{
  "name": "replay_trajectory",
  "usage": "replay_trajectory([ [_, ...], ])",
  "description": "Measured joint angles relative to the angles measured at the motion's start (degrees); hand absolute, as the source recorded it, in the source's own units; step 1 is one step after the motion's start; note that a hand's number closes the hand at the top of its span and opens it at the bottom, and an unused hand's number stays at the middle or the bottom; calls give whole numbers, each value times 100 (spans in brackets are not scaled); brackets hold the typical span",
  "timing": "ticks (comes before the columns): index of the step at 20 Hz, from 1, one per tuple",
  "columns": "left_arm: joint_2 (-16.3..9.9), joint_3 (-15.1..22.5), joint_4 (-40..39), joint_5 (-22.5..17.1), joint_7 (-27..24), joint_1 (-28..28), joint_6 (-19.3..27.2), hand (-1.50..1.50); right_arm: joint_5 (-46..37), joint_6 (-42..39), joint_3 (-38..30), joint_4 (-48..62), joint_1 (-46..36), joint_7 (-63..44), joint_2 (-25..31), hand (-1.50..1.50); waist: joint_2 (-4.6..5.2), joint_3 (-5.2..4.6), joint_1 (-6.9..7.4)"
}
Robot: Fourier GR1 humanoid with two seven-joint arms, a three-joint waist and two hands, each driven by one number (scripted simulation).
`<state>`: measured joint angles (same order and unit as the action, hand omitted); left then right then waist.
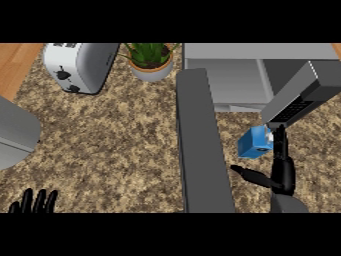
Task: Pick up the milk, place it into the microwave and close the microwave
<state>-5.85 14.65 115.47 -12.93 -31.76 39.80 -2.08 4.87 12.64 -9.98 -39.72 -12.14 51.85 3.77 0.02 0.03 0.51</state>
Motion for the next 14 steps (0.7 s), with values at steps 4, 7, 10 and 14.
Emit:
replay_trajectory([
  [4, -25, 122, 99, 53, -126, 225, -13, -150, 81, -81, -109, 456, -336, 89, -32, -150, 2, 0, 14],
  [7, -118, -25, 104, -58, -109, 182, -65, -150, 128, -65, -173, 656, -445, 172, -78, -150, 2, 1, 10],
  [10, -61, 59, 112, 5, 14, 91, 36, -150, 171, 56, -296, 865, -625, 274, -89, 150, 2, -2, 9],
  [14, -25, 152, 79, 85, -35, 83, 66, -150, 55, 460, -395, 1160, -946, 316, 24, 150, 10, 0, 35],
])
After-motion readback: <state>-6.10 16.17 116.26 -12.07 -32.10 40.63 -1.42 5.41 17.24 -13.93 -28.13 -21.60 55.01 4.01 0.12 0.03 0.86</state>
